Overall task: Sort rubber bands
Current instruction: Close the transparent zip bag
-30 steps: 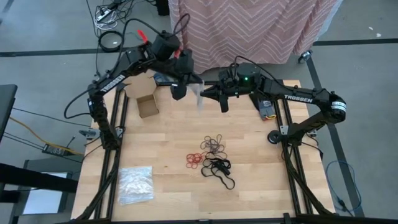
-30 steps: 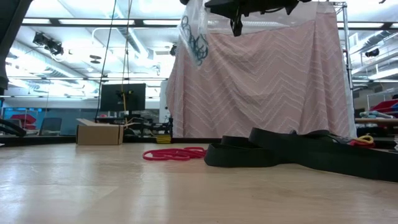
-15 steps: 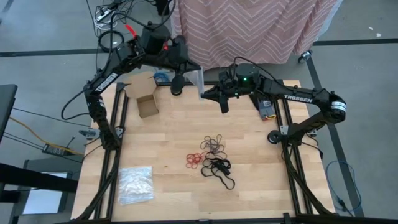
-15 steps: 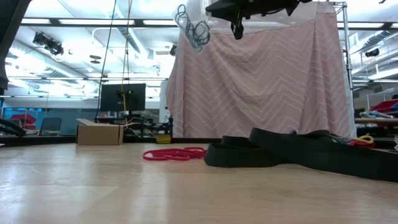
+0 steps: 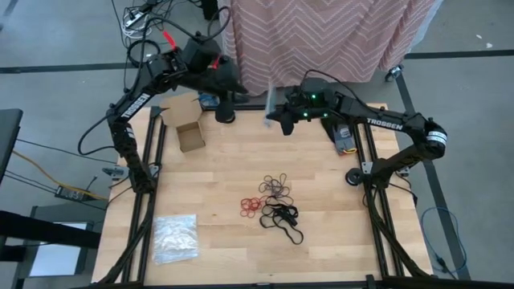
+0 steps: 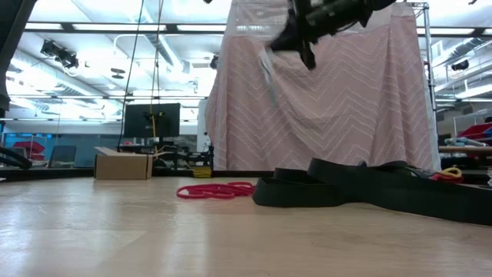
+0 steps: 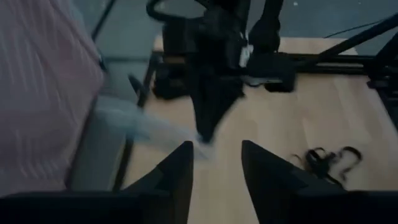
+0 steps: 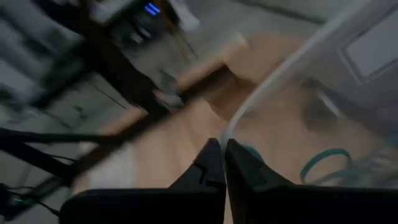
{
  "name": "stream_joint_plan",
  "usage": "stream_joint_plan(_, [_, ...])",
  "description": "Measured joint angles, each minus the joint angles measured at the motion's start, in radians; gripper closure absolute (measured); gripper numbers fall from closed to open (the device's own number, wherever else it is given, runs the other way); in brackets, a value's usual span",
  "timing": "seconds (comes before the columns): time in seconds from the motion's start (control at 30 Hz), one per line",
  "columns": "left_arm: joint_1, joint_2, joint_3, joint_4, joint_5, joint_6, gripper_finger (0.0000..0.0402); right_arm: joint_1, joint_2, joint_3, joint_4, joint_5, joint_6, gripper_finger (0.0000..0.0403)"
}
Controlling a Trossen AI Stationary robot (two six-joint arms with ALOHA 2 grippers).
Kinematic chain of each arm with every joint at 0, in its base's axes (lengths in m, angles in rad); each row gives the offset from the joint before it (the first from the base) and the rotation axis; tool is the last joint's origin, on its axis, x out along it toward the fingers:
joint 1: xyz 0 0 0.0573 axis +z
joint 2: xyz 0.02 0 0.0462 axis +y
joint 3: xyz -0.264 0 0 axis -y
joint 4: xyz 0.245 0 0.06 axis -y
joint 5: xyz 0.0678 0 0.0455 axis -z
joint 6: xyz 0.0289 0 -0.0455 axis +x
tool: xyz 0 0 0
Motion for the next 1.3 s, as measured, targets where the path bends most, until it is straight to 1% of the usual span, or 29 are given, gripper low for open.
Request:
stream_joint_plan(0.17, [-0.017, -0.003, 0.000, -0.078, -0.001, -0.033, 0.0245, -0.068, 0.000, -0.034, -0.213, 0.029, -0.010, 0.0400])
stream_joint_plan(0.3, [-0.039, -0.003, -0.001, -0.095, -0.007, -0.036, 0.0245, -0.114, -0.002, -0.076, -0.367, 0.117, -0.026, 0.0400])
stream_joint_plan(0.4, [-0.056, -0.003, -0.001, -0.098, -0.021, -0.035, 0.0245, -0.150, -0.002, -0.105, -0.501, 0.207, 0.013, 0.0401])
stream_joint_plan(0.5, [-0.059, -0.003, -0.002, -0.109, -0.027, -0.032, 0.0245, -0.173, -0.011, -0.131, -0.559, 0.264, 0.062, 0.0402])
stream_joint_plan(0.6, [-0.058, -0.003, -0.003, -0.139, -0.029, -0.031, 0.0245, -0.196, -0.043, -0.172, -0.568, 0.271, 0.116, 0.0402])
stream_joint_plan(0.7, [-0.058, -0.003, -0.022, -0.147, -0.031, -0.037, 0.0245, -0.221, -0.078, -0.241, -0.640, 0.301, 0.175, 0.0402])
stream_joint_plan(0.77, [-0.059, -0.005, -0.041, -0.154, -0.031, -0.057, 0.0245, -0.244, -0.118, -0.302, -0.649, 0.310, 0.242, 0.0402])
stream_joint_plan(0.87, [-0.071, -0.008, -0.067, -0.152, -0.031, -0.084, 0.0245, -0.278, -0.179, -0.396, -0.635, 0.311, 0.390, 0.0402])
stream_joint_plan(0.93, [-0.087, -0.008, -0.087, -0.144, -0.036, -0.096, 0.0245, -0.294, -0.233, -0.451, -0.599, 0.312, 0.444, 0.0402])
stream_joint_plan(1.03, [-0.110, -0.008, -0.124, -0.114, -0.065, -0.118, 0.0245, -0.313, -0.316, -0.506, -0.546, 0.312, 0.481, 0.0390])
stream_joint_plan(1.17, [-0.123, -0.008, -0.156, -0.058, -0.083, -0.166, 0.0245, -0.337, -0.419, -0.542, -0.492, 0.313, 0.489, 0.0360])
stream_joint_plan(1.3, [-0.135, -0.008, -0.170, -0.002, -0.113, -0.223, 0.0245, -0.346, -0.493, -0.543, -0.481, 0.298, 0.425, 0.0318])
